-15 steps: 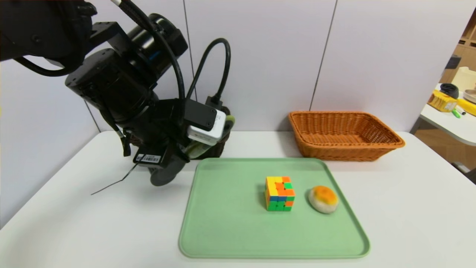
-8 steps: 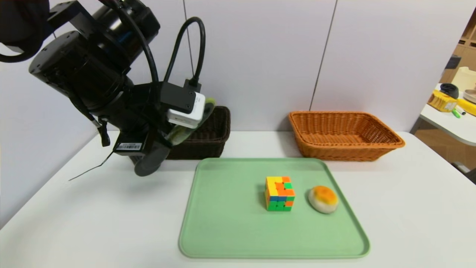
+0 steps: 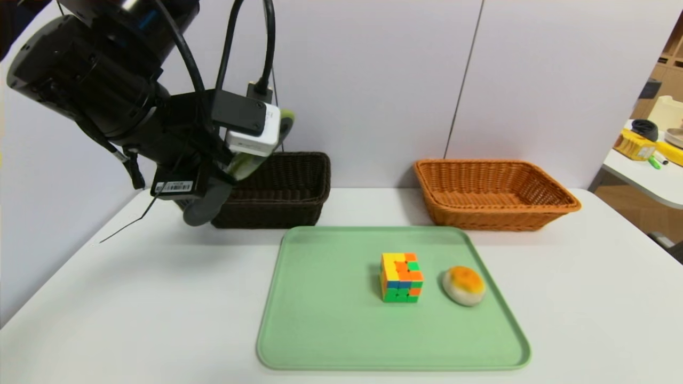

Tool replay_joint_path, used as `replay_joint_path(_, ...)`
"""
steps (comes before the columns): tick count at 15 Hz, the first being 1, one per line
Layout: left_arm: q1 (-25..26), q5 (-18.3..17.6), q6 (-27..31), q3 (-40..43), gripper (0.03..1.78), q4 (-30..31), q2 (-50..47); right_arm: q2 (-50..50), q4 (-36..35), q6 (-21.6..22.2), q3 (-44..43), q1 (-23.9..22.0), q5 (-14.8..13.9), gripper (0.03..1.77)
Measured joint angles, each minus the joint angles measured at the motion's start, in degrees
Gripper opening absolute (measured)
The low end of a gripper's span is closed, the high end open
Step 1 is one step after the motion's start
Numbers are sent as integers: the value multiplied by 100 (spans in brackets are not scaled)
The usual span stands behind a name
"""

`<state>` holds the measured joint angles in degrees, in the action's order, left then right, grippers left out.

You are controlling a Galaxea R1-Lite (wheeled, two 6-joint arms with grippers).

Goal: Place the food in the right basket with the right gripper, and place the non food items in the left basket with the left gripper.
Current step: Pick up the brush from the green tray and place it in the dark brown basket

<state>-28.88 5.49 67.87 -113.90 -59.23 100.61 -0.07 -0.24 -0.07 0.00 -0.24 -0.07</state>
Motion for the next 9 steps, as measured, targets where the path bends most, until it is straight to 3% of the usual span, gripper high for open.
replay_joint_path(9,66,11,74,-10,35,1321,451,0,0,0,0,0,-2,170)
